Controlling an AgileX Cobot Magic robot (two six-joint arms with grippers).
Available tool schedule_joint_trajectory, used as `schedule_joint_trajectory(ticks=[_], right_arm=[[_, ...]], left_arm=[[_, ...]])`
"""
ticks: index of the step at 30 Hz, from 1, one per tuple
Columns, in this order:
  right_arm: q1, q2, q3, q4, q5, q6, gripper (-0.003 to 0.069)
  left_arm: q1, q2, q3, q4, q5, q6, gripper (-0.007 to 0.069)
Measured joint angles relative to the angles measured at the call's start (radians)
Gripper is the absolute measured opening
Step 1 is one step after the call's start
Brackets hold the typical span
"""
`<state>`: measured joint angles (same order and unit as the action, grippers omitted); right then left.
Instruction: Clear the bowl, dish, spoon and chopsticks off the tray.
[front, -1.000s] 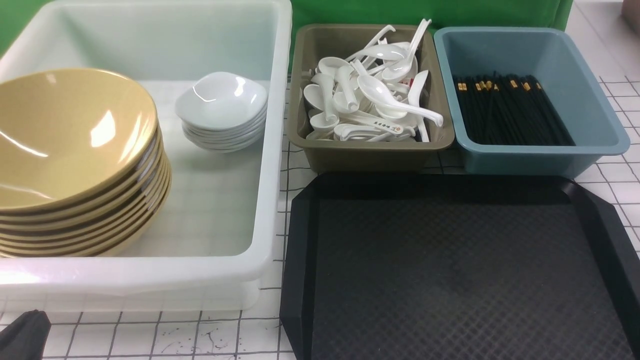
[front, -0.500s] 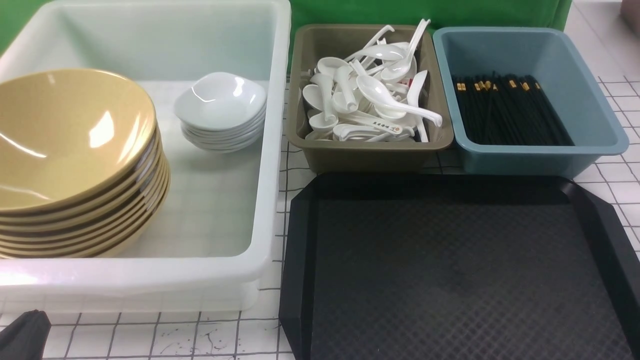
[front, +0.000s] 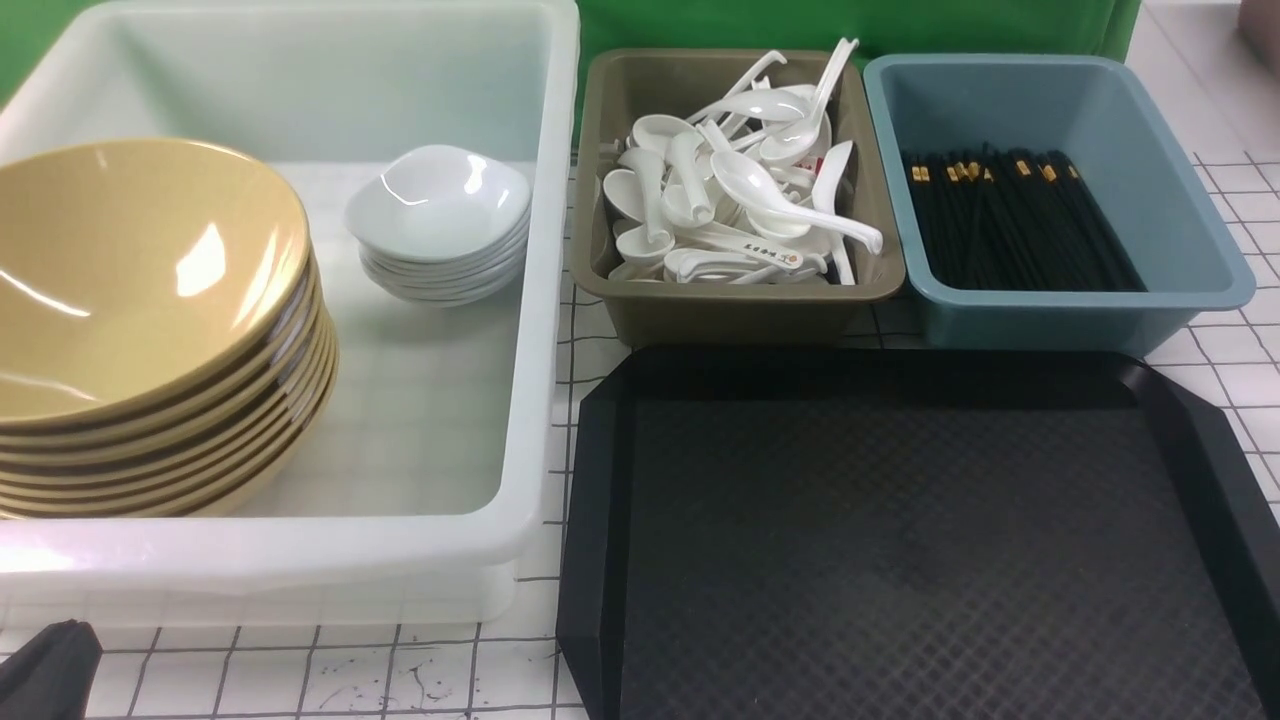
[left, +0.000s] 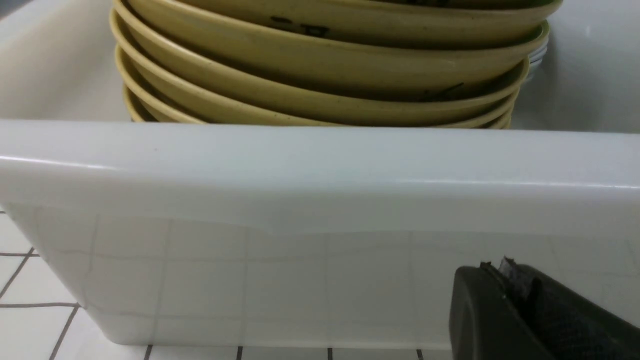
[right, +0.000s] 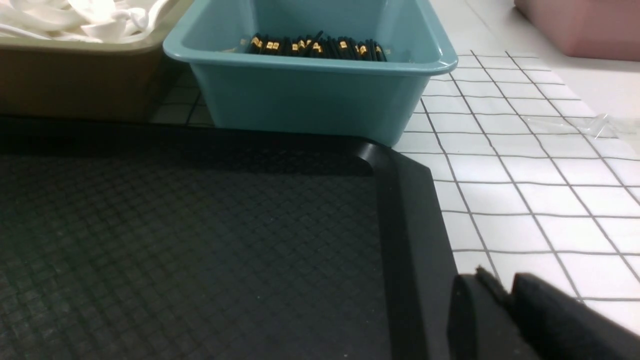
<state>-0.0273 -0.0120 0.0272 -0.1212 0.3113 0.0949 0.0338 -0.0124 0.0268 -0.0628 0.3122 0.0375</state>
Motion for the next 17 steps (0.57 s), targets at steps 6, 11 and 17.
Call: schedule_joint_trajectory(ticks=[6,11,17], right_arm=[[0.0,0.0,0.0,0.0,0.0,0.0,0.0141],[0.0,0.0,0.0,0.0,0.0,0.0,0.0147],[0.0,0.0,0.0,0.0,0.0,0.0,0.0152]], left_arm=[[0.0,0.0,0.0,0.0,0.0,0.0,-0.0013],[0.0,0.0,0.0,0.0,0.0,0.0,-0.0013],[0.0,0.0,0.0,0.0,0.001,-0.003,-0.0013]])
